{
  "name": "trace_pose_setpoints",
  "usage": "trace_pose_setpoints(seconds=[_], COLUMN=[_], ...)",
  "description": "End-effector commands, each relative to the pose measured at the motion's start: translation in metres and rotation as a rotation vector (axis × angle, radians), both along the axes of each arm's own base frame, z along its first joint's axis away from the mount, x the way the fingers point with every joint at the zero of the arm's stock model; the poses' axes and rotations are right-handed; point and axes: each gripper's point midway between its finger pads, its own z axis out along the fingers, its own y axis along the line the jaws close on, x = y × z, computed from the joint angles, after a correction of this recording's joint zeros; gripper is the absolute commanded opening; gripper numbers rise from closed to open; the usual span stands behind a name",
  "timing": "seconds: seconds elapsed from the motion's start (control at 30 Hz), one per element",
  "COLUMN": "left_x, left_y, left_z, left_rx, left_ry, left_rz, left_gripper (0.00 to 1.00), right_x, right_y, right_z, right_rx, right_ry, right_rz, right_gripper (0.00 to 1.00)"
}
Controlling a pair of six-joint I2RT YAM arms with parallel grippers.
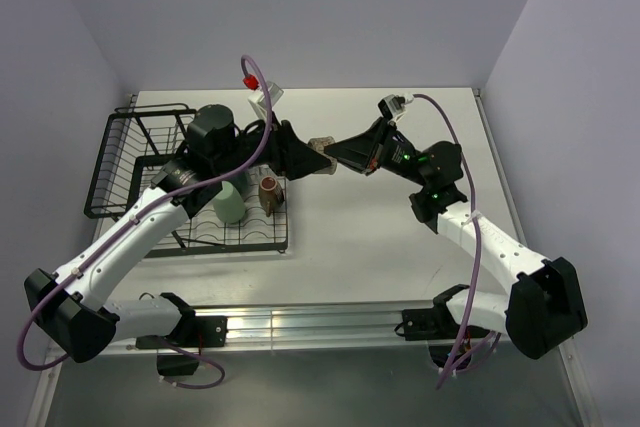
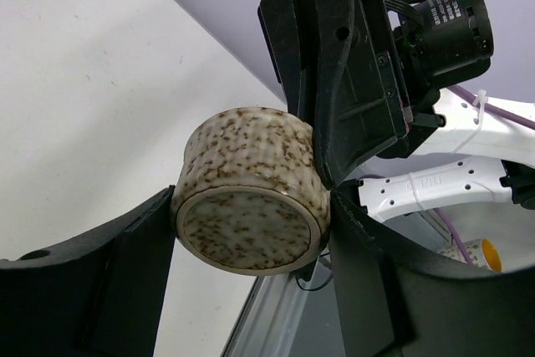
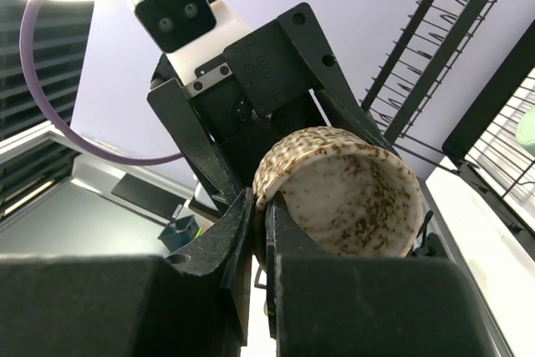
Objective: Load the cups into the dish rack
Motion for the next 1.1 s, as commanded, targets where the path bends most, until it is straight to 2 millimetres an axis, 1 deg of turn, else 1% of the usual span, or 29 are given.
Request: trace_pose_setpoints(seconds=[0.0, 0.03, 0.07, 0.1, 0.13, 0.17, 0.4, 0.43, 0.6, 0.67, 0.9, 0.93, 0.97, 1.07], left_x=[-0.003, -0.004, -0.004, -0.004, -0.005, -0.006, -0.008, -0.009, -0.012, -0.013, -0.01, -0.007, -0.006, -0.004], left_y=[-0.004, -0.004, -0.003, -0.003, -0.002, -0.002, 0.003, 0.003, 0.004, 0.006, 0.01, 0.012, 0.013, 0.019], left_z=[0.007, 0.007, 0.006, 0.006, 0.007, 0.006, 0.01, 0.011, 0.015, 0.018, 0.015, 0.013, 0.014, 0.007], left_rx=[-0.026, -0.026, -0.022, -0.021, -0.023, -0.018, -0.018, -0.019, -0.029, -0.034, -0.008, 0.004, 0.012, 0.053], left_ry=[-0.021, -0.022, -0.017, -0.019, -0.021, -0.017, -0.026, -0.028, -0.037, -0.043, -0.04, -0.036, -0.036, -0.024], left_rz=[-0.027, -0.031, -0.028, -0.026, -0.025, -0.025, -0.018, -0.016, -0.022, -0.021, 0.014, 0.033, 0.044, 0.08], left_gripper=[0.37, 0.31, 0.2, 0.14, 0.05, 0.01, 0.0, 0.0, 0.0, 0.0, 0.0, 0.0, 0.0, 0.0], right_x=[-0.008, -0.009, -0.008, -0.007, -0.006, -0.006, -0.001, -0.001, 0.0, 0.001, 0.003, 0.005, 0.008, 0.01], right_y=[-0.001, -0.001, -0.001, -0.001, 0.0, 0.0, -0.002, -0.002, -0.005, -0.006, -0.011, -0.011, -0.013, -0.018], right_z=[0.021, 0.022, 0.022, 0.021, 0.021, 0.021, 0.013, 0.012, 0.009, 0.009, 0.004, -0.002, -0.003, -0.013], right_rx=[0.048, 0.047, 0.046, 0.044, 0.039, 0.038, -0.005, -0.015, -0.042, -0.044, -0.073, -0.095, -0.112, -0.166], right_ry=[-0.09, -0.092, -0.093, -0.093, -0.092, -0.095, -0.095, -0.106, -0.1, -0.103, -0.102, -0.079, -0.089, -0.078], right_rz=[0.006, 0.005, 0.002, -0.001, -0.003, -0.006, -0.056, -0.065, -0.099, -0.106, -0.157, -0.164, -0.19, -0.238], right_gripper=[0.0, 0.0, 0.0, 0.0, 0.0, 0.0, 0.12, 0.17, 0.31, 0.33, 0.37, 0.38, 0.38, 0.38])
